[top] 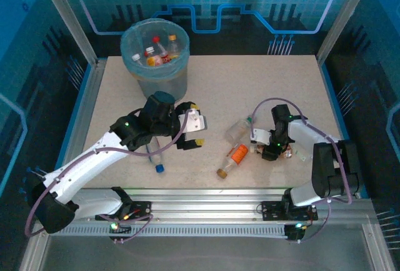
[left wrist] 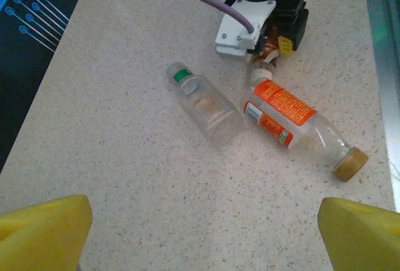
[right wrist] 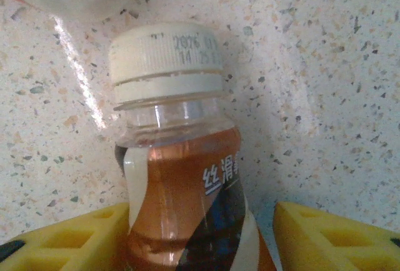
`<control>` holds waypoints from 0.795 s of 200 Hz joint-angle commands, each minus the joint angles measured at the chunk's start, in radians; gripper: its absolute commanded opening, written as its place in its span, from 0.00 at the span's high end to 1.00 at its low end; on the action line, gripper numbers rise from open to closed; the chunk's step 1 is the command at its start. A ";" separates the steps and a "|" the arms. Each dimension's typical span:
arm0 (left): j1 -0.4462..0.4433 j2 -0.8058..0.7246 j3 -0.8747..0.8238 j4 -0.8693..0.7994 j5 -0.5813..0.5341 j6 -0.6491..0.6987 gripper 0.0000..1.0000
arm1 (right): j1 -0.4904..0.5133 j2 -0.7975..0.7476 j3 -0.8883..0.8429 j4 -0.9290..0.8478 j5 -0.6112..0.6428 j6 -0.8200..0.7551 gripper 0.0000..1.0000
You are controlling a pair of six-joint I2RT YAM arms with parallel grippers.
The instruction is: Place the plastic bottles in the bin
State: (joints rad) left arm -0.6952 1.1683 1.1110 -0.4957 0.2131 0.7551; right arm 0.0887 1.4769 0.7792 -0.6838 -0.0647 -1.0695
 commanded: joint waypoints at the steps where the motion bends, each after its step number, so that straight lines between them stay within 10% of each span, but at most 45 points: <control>1: -0.008 -0.020 -0.007 -0.005 -0.026 0.020 0.06 | 0.001 -0.011 0.028 -0.060 -0.028 0.015 0.41; 159: 0.049 0.089 0.165 0.268 0.172 -0.416 0.20 | 0.006 -0.593 0.080 -0.158 -0.091 0.441 0.55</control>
State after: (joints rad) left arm -0.6621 1.2007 1.2236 -0.3439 0.2970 0.4877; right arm 0.0906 0.9642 0.8230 -0.8227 -0.0570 -0.7425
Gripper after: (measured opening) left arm 0.814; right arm 0.463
